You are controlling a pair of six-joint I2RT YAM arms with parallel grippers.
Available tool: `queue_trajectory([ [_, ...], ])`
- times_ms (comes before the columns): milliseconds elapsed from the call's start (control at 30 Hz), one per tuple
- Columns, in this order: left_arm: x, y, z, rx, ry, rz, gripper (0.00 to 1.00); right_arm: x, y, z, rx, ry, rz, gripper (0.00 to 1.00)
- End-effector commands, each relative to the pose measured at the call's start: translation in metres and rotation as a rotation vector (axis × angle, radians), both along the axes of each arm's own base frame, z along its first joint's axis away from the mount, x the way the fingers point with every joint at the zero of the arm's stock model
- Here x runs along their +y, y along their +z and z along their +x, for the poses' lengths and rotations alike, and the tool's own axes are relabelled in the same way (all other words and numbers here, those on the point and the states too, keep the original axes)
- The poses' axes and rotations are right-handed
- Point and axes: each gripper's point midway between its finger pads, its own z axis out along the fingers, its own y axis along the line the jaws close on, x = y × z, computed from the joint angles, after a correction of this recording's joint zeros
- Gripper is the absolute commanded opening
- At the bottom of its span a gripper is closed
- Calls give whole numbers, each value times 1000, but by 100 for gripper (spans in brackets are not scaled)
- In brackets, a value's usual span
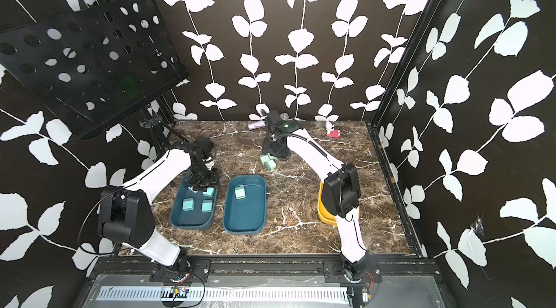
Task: Place the plugs by color into the storage box
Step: Place the plug in the storage box, then move the plug to the center of the board.
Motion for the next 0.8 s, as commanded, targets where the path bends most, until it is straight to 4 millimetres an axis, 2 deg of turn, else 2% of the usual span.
queue_trajectory([
  [0,-3,5,0,-5,-2,-15,56,4,-34,7,61,4,-20,61],
  [167,-2,6,0,-13,-5,-11,56,13,-56,28,47,73,-23,63],
  [500,-1,4,-7,-1,-4,-17,56,10,-97,38,68,91,-82,64],
  [767,0,6,-10,2,-17,-15,56,8,-118,53,64,41,-119,63],
])
